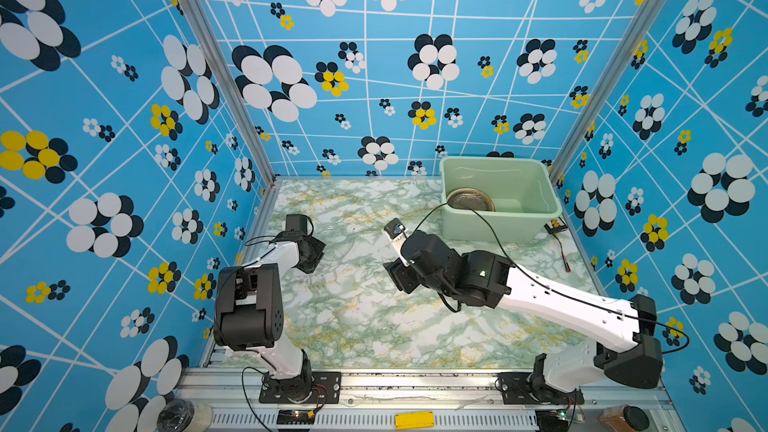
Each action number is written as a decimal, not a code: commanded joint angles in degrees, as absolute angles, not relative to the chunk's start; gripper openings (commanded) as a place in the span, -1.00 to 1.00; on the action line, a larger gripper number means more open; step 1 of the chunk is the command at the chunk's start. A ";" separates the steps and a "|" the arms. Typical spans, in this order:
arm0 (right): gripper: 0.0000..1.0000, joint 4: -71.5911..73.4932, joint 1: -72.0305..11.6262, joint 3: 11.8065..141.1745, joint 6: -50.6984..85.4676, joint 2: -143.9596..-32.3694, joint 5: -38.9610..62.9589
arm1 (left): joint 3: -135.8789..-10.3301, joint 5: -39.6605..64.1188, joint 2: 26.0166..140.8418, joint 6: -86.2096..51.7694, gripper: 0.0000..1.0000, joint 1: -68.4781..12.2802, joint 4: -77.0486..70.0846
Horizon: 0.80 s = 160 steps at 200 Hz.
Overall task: Place the plates into the plastic bin on the countertop
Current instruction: Pick up the plate from the middle-left of the table.
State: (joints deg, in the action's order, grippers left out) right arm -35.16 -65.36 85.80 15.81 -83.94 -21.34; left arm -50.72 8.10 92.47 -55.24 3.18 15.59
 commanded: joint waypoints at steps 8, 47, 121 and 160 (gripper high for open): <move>0.31 -39.86 -59.50 88.16 30.03 -82.16 -18.44 | -48.38 5.91 87.31 -48.67 -1.00 -2.37 18.45; 0.29 -39.52 -55.75 84.56 32.42 -77.88 -17.09 | -44.56 6.70 79.52 -43.56 -1.00 -10.12 19.82; 0.29 -41.77 -51.03 79.74 36.73 -74.30 -11.56 | -43.19 18.29 65.38 -36.09 -1.00 -17.26 26.26; 0.29 -37.29 -48.02 74.69 42.17 -70.71 -2.29 | -48.48 28.26 60.60 -40.24 -1.00 -18.32 28.15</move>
